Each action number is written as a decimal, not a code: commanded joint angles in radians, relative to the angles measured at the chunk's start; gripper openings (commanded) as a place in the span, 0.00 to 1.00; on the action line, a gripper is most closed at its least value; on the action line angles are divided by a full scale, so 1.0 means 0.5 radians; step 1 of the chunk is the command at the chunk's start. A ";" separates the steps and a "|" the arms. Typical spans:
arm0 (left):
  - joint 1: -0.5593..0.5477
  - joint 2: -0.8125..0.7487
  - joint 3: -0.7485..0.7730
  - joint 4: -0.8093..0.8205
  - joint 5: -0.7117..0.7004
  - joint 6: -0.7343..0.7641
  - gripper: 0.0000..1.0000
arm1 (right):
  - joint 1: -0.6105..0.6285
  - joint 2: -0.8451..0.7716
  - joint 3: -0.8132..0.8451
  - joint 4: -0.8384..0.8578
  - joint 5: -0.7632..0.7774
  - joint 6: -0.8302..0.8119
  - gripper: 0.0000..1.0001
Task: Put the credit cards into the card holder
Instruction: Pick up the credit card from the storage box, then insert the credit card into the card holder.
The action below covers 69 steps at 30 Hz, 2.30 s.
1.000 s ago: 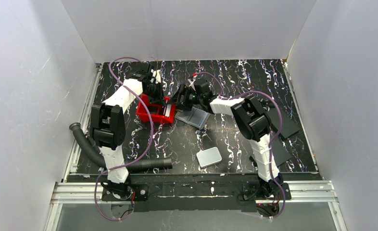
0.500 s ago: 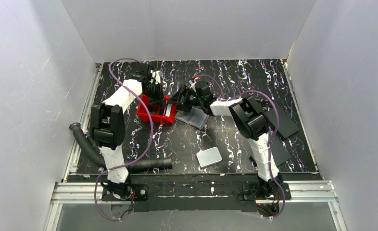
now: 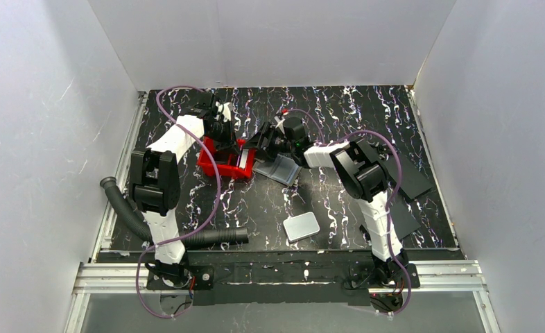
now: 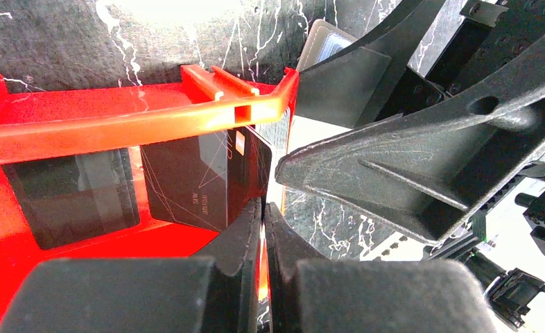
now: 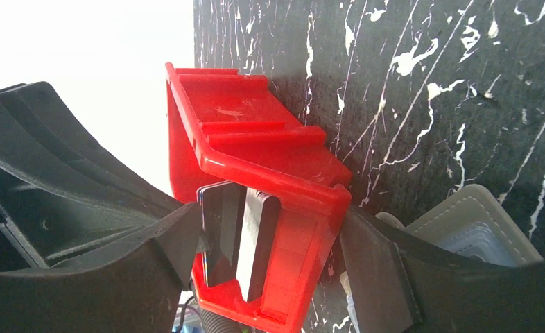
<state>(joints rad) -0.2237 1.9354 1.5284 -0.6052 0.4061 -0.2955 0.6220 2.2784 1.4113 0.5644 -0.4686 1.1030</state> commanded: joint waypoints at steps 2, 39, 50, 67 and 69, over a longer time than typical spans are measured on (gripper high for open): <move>0.000 -0.118 -0.007 -0.002 0.104 0.007 0.00 | 0.001 0.020 0.072 0.049 -0.014 -0.028 0.80; 0.001 -0.361 0.009 -0.058 -0.307 -0.037 0.00 | 0.049 -0.516 0.086 -0.584 0.313 -0.580 0.84; 0.000 -0.642 0.153 0.147 0.130 -0.274 0.00 | -0.250 -0.822 -0.241 -0.509 -0.368 -0.881 0.84; -0.147 -0.668 -0.408 1.282 0.989 -1.008 0.00 | -0.399 -0.868 -1.017 2.029 -0.781 0.975 0.66; -0.164 -0.665 -0.425 1.282 0.989 -1.012 0.00 | -0.412 -0.893 -1.047 2.025 -0.758 0.980 0.55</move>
<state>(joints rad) -0.2798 1.6314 1.3220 -0.0200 0.8448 -0.7811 0.4297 1.8404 0.9085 1.4033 -0.8448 1.5082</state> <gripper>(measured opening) 0.007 0.629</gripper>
